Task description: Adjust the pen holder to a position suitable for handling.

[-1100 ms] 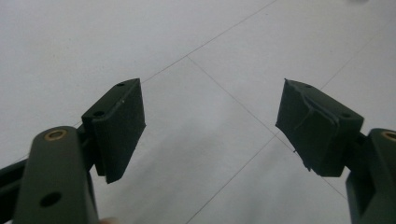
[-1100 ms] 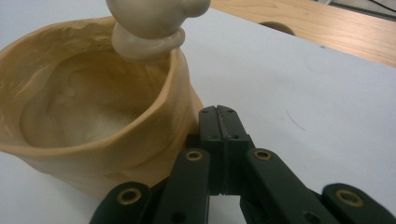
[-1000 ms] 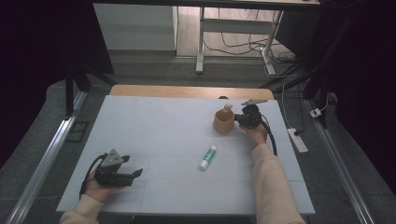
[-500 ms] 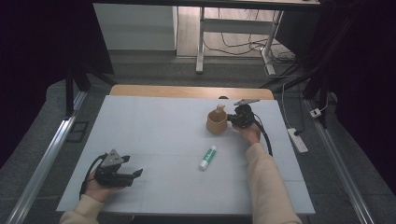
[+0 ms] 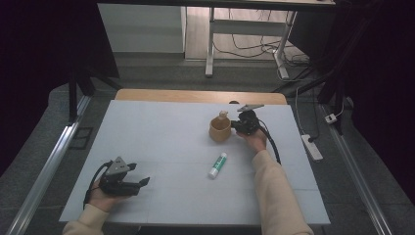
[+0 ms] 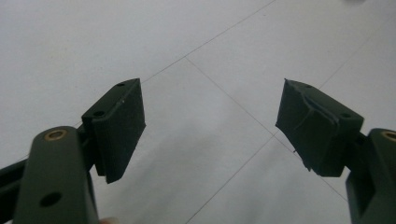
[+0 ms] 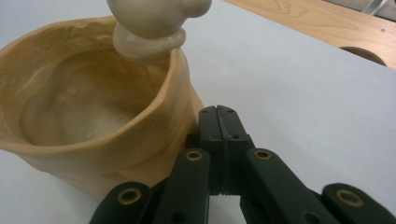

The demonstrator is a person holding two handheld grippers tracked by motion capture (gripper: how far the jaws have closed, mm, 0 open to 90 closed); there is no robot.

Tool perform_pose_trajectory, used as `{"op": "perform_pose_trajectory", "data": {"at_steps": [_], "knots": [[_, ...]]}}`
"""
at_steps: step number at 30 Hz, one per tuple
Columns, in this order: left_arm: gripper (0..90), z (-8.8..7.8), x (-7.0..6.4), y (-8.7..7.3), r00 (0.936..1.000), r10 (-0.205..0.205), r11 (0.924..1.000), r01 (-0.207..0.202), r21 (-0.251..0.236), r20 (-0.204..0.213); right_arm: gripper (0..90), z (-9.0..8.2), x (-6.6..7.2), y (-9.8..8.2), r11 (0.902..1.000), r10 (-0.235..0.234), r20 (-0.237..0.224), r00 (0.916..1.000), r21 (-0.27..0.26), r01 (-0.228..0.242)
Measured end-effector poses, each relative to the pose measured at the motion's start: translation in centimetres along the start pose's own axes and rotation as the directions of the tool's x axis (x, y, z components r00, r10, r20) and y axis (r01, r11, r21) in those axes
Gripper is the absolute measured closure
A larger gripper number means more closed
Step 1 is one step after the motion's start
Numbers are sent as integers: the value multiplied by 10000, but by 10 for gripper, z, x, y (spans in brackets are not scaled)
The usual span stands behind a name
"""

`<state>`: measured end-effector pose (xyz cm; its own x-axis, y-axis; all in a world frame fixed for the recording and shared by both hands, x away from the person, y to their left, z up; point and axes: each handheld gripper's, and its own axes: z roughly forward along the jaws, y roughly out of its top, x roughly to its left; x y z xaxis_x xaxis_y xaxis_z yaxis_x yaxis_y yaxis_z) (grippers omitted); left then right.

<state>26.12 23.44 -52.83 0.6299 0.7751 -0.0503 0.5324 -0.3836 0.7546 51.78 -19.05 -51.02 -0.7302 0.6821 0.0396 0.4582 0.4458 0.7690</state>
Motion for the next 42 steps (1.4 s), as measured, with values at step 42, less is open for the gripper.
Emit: {"op": "perform_pose_trajectory", "data": {"at_steps": [42], "knots": [[231, 0, 0, 0, 10000, 42, 10000, -42, -33, 33, 898, 26, 52, 16, 9950, -961, -1027, 9901, 175, 984]]}}
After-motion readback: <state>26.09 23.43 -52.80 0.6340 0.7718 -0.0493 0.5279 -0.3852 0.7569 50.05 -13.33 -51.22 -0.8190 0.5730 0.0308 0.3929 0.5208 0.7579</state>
